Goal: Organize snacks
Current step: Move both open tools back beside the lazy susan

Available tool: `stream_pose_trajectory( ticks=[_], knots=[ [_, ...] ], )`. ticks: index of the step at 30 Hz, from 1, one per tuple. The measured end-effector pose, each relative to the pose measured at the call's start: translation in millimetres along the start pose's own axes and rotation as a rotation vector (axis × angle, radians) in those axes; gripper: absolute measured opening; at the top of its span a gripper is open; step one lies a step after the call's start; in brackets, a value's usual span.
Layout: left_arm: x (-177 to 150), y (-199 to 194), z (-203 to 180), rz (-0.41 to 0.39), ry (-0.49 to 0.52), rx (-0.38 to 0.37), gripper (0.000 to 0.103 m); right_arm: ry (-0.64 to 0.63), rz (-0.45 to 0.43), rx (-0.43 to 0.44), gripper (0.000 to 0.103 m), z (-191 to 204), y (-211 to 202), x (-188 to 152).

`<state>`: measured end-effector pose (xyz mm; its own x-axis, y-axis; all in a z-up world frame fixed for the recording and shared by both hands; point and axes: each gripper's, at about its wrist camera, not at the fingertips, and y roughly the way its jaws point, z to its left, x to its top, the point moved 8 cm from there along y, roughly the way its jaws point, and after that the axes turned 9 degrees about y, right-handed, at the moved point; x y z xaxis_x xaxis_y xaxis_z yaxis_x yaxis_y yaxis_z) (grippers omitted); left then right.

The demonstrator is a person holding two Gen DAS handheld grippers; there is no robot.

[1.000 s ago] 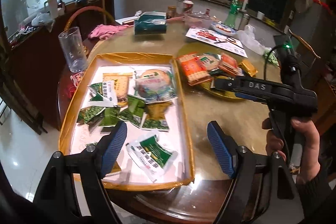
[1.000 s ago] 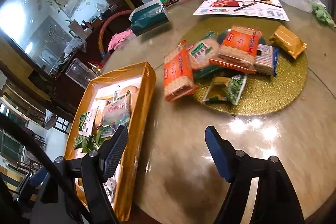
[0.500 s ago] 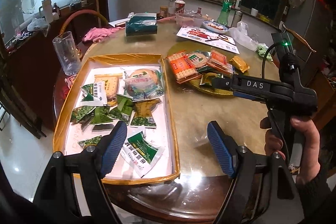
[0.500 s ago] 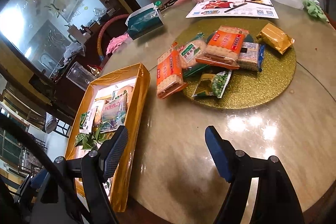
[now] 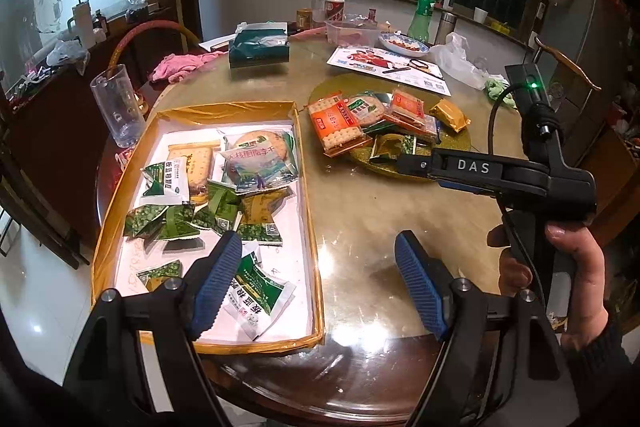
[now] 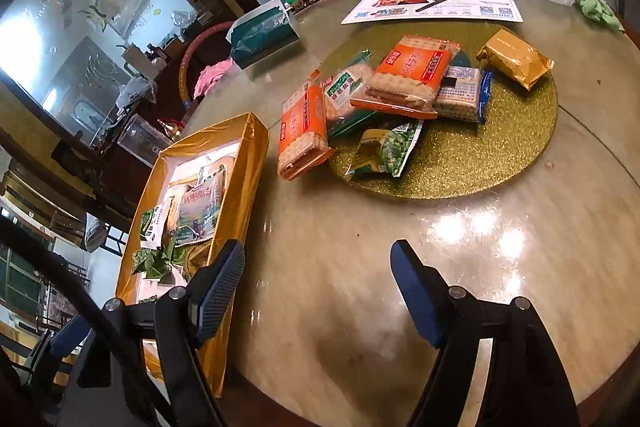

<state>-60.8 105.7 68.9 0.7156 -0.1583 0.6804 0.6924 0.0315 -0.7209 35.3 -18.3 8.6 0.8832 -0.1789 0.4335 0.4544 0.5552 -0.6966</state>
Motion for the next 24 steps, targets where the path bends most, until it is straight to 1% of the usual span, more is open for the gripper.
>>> stream_pose_trajectory(
  ticks=[8,14,19,24],
  knots=[
    [1,-2,-3,-0.004,0.004,0.008,0.079,-0.018,0.0,0.004,0.076,6,-1,1],
    [4,4,-6,0.007,-0.016,-0.015,0.079,-0.038,0.006,0.023,0.076,3,-3,-2],
    [7,16,-11,0.011,-0.037,-0.052,0.079,-0.047,0.01,0.042,0.076,-12,-8,-5],
    [9,42,-13,0.053,-0.061,-0.072,0.079,-0.041,0.019,0.028,0.076,-33,-4,-1]
  ],
)
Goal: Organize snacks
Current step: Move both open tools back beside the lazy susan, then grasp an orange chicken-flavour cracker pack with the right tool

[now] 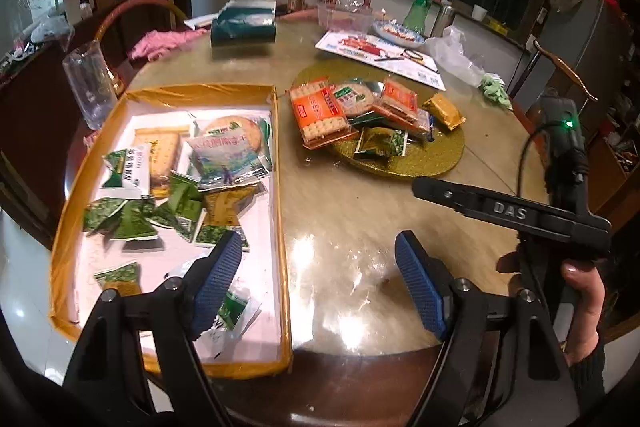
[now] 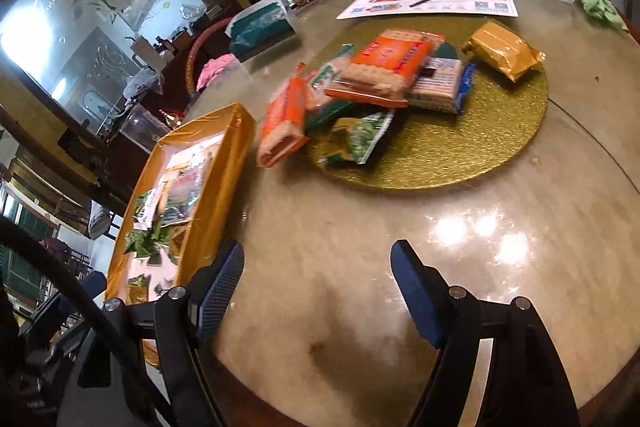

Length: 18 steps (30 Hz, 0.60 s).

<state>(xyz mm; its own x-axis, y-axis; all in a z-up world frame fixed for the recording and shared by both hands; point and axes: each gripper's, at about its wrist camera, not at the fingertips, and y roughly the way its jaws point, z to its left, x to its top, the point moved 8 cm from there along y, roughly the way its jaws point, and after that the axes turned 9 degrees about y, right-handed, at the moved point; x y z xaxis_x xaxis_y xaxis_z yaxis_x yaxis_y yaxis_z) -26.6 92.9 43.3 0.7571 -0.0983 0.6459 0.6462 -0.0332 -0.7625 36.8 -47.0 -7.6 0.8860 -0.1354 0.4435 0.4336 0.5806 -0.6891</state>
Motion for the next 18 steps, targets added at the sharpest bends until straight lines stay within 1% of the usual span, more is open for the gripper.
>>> stream_pose_trajectory(
  ticks=[3,6,9,13,14,15,18],
  knots=[
    [6,9,2,0.012,-0.012,-0.002,0.079,0.0,0.005,-0.013,0.076,-9,6,12],
    [11,14,3,0.012,-0.019,0.0,0.079,0.01,0.001,-0.026,0.076,-15,13,35],
    [13,22,3,0.024,-0.026,-0.004,0.079,0.041,-0.03,-0.03,0.076,-26,14,70],
    [17,29,1,0.034,-0.018,0.002,0.079,0.102,-0.035,-0.043,0.076,-37,26,110],
    [18,29,0,0.033,-0.017,0.004,0.079,0.107,-0.038,-0.054,0.076,-38,30,116],
    [19,31,-1,0.034,-0.014,0.003,0.079,0.111,-0.041,-0.083,0.076,-39,36,125],
    [19,33,0,0.042,-0.005,0.016,0.079,0.13,-0.04,-0.12,0.079,-40,52,137]
  ],
)
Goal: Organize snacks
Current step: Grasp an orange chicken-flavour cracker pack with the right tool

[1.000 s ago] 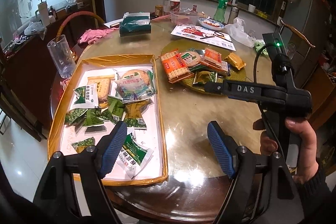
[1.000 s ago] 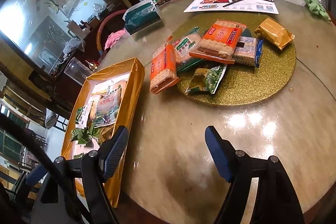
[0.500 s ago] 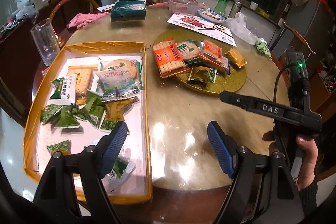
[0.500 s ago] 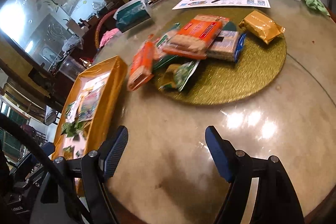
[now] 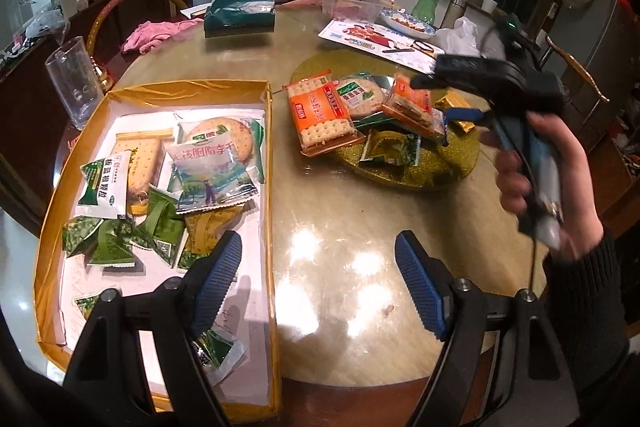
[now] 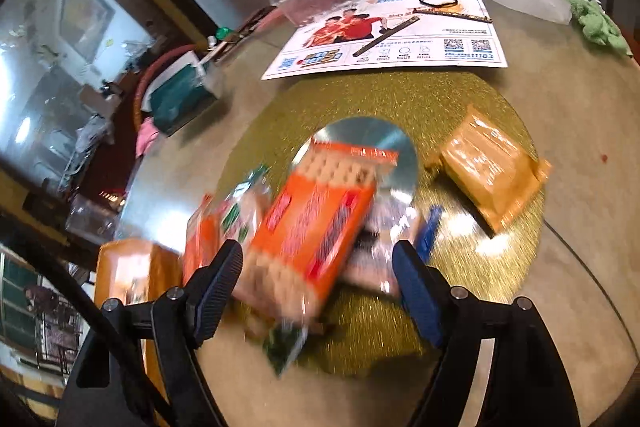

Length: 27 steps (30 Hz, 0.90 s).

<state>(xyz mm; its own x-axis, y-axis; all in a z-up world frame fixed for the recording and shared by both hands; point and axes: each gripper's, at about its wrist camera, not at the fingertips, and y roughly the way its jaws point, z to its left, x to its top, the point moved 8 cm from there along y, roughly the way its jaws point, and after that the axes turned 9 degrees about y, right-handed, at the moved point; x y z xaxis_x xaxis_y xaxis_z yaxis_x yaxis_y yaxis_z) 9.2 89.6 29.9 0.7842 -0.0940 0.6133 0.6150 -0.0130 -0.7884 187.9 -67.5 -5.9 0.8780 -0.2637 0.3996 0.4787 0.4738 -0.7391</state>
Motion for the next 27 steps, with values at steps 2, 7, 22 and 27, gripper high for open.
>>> stream_pose_trajectory(
  ticks=[2,7,22,27],
  knots=[
    [0,0,2,-0.001,0.001,0.006,0.079,0.005,0.005,-0.058,0.079,-1,13,5],
    [-2,-4,10,-0.002,-0.012,0.021,0.079,-0.016,-0.037,-0.171,0.085,4,25,11],
    [-11,-32,28,-0.044,-0.008,0.049,0.079,-0.136,-0.095,-0.36,0.057,0,27,10],
    [-6,-32,28,-0.054,-0.023,0.043,0.079,-0.097,-0.085,-0.266,0.056,-8,9,4]
  ],
)
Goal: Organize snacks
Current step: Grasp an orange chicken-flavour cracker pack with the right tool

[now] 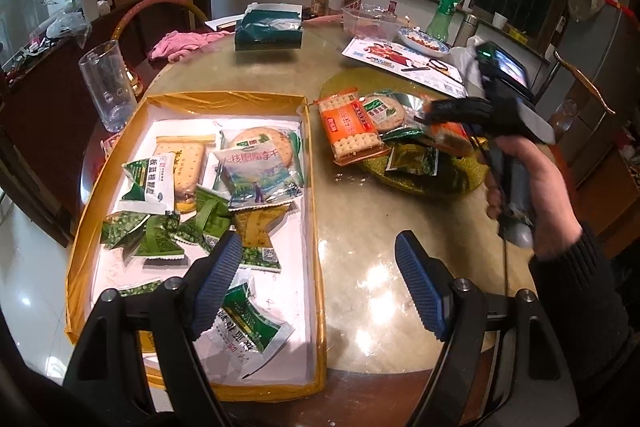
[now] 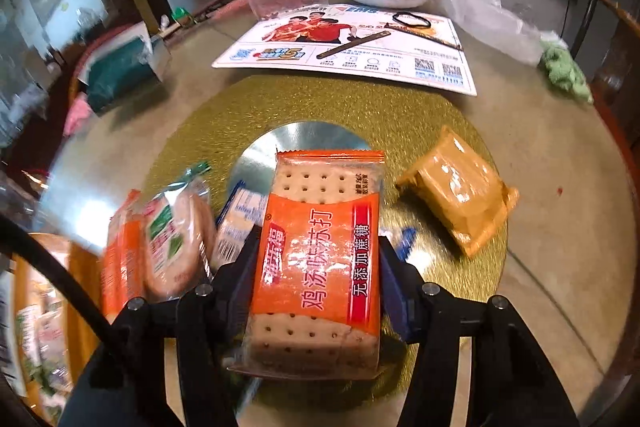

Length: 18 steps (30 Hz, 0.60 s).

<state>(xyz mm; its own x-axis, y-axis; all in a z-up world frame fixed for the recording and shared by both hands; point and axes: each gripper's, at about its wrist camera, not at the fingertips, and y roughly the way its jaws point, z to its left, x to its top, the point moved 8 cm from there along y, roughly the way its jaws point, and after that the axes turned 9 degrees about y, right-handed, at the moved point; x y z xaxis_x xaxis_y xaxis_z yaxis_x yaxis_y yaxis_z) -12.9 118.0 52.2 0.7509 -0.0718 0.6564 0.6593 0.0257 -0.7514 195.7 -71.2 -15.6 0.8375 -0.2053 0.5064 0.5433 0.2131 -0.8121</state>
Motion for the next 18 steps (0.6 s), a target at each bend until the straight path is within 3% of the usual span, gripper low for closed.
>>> stream_pose_trajectory(
  ticks=[7,11,15,18],
  knots=[
    [18,19,-9,0.006,-0.036,-0.063,0.079,-0.009,-0.049,0.205,0.056,-26,-71,-43],
    [49,44,-21,0.023,0.009,-0.076,0.079,-0.031,-0.033,0.341,0.056,-34,-98,-87],
    [80,84,-30,0.091,0.017,-0.122,0.079,-0.031,-0.028,0.394,0.056,-40,-103,-110],
    [100,127,-30,0.155,0.019,-0.11,0.079,-0.027,-0.027,0.414,0.056,-41,-98,-118]
  ],
)
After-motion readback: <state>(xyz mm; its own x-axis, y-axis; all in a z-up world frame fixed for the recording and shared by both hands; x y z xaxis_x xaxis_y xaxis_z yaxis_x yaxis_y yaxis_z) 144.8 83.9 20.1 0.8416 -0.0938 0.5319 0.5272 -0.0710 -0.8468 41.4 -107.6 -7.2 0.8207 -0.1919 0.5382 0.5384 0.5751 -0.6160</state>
